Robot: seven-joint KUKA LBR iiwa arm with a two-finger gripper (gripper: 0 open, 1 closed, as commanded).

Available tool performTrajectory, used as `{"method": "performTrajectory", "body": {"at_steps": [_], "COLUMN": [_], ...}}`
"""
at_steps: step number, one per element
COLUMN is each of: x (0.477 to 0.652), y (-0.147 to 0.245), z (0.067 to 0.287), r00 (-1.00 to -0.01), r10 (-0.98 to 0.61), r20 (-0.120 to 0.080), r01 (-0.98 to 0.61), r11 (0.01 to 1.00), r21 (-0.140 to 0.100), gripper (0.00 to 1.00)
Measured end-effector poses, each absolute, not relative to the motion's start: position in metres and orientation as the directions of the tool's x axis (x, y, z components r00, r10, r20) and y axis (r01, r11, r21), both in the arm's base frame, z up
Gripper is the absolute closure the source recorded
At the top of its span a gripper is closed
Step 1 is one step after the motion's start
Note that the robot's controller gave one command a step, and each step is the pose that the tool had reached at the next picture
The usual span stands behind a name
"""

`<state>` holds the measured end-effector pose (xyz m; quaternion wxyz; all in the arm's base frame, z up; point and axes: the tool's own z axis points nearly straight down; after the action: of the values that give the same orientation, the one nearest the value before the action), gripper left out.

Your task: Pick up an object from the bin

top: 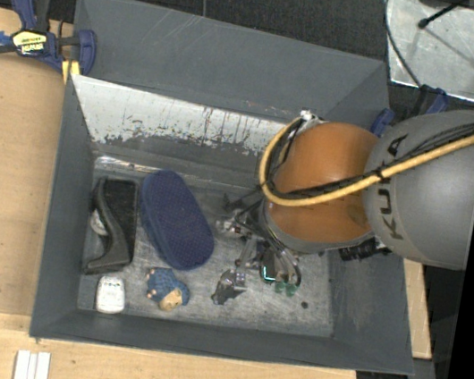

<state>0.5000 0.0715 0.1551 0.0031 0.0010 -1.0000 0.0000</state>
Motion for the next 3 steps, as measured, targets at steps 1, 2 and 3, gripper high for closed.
{"method": "performTrajectory", "body": {"at_steps": [1,2,3], "x": [0.529,0.525,0.54], "y": [0.12,0.141,0.142], "z": [0.089,0.101,0.103], "r00": [-0.854,-0.745,-0.645], "r10": [0.52,0.667,0.765], "r20": [-0.007,-0.004,-0.004], "r01": [0.52,0.667,0.764], "r11": [0.854,0.745,0.645], "r21": [0.0,0.003,0.005], "gripper": [0.0,0.0,0.0]}}
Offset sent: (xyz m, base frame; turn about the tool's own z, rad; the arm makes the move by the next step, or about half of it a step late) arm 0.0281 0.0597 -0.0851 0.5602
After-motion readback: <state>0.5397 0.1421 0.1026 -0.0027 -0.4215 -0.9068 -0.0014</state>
